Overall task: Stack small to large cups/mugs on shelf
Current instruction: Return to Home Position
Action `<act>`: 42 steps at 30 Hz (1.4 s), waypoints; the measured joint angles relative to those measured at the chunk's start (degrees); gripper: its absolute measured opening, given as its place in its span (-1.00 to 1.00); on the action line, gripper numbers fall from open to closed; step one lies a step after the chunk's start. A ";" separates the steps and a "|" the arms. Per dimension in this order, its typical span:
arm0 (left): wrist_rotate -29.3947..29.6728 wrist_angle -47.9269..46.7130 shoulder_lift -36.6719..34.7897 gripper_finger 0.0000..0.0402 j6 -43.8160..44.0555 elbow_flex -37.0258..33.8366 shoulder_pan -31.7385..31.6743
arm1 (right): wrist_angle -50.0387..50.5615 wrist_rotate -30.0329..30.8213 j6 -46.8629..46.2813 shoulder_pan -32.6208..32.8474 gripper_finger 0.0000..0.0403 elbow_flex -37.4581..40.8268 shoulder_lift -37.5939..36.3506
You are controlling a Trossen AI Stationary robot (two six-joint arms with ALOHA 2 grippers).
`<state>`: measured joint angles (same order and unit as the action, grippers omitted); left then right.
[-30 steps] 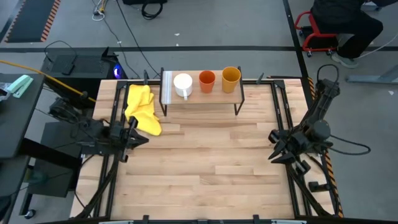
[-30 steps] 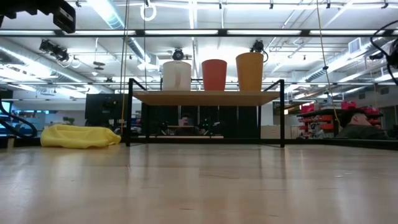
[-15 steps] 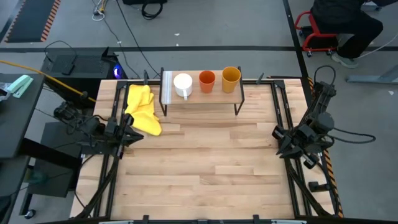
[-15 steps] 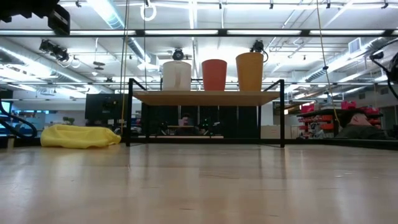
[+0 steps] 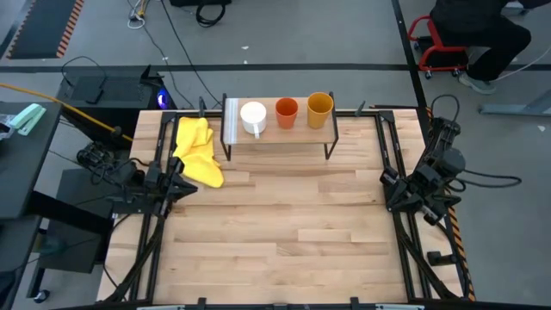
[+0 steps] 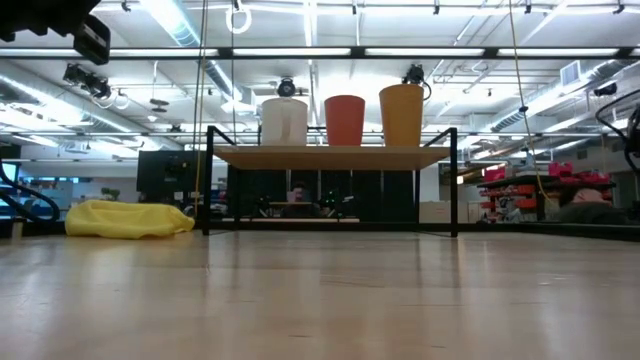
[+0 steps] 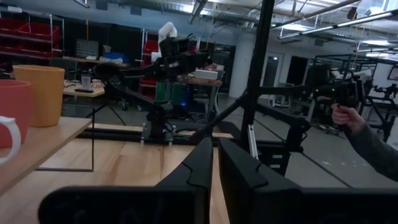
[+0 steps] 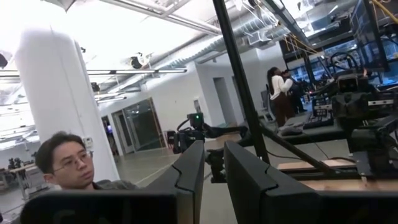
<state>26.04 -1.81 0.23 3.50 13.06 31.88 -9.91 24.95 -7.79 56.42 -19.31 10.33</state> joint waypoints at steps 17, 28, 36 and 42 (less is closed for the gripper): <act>-0.42 1.71 0.02 -0.83 4.63 -5.30 0.01 | -4.10 -0.20 -1.28 -0.04 -0.65 9.54 -8.72; -0.40 7.13 0.11 -0.87 3.79 -8.11 0.01 | -19.89 -9.25 0.79 -0.02 -0.65 18.91 -8.48; -0.43 8.74 0.09 -0.84 2.83 -9.88 0.02 | -20.38 -9.42 4.26 -0.04 -0.65 18.88 -8.46; -0.42 9.22 0.09 -0.82 0.32 -9.88 0.00 | -20.02 -9.42 10.49 -0.39 -0.65 18.87 -8.46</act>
<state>25.63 7.41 0.32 3.82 3.18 31.88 -29.93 15.53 2.69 56.03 -0.44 1.87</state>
